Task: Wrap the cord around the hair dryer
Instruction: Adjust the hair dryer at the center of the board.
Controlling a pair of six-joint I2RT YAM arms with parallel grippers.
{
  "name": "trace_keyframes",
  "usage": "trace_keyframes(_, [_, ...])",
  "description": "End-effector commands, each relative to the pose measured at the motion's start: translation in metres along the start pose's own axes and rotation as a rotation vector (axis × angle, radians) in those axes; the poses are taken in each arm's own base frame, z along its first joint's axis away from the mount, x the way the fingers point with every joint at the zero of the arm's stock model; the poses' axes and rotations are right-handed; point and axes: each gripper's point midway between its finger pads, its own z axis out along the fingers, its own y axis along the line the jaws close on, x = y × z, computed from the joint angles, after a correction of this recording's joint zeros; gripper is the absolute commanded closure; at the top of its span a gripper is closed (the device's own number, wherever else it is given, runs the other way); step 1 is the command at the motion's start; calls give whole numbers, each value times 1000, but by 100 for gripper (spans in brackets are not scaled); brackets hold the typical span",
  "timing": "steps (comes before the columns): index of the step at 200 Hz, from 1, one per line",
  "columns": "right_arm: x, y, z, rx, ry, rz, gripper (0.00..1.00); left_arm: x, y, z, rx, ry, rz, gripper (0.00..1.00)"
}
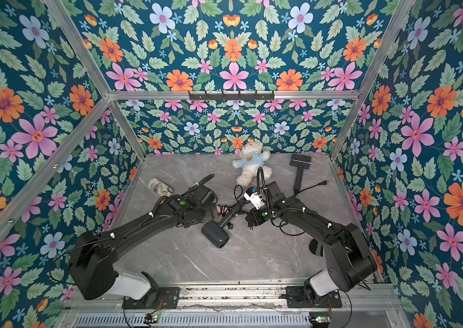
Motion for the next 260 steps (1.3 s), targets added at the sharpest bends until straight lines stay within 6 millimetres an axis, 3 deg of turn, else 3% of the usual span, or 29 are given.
trace_keyframes(1, [-2,1,-4,12,6,15,100,30,-4,-16,-49,-22,-41,1])
trace_keyframes(15, [-4,1,-6,17,5,14,100,56,-31,-10,26,6,-45,1])
trace_keyframes(26, [-4,2,-8,23,7,13,100,65,-44,-4,48,-3,-33,1])
trace_keyframes(67, [2,6,-24,48,0,19,100,64,-47,20,-28,-54,18,1])
trace_keyframes(93, [7,11,-34,56,-6,39,100,67,-26,33,-109,-63,54,1])
trace_keyframes(158, [41,31,-49,93,88,34,100,86,59,65,-263,-7,63,6])
trace_keyframes(216, [71,58,-55,79,166,37,100,83,124,58,-381,26,111,7])
trace_keyframes(236, [81,68,-49,52,188,55,100,78,129,52,-370,27,139,5])
trace_keyframes(260, [81,68,-42,38,178,91,100,71,86,32,-176,57,200,1])
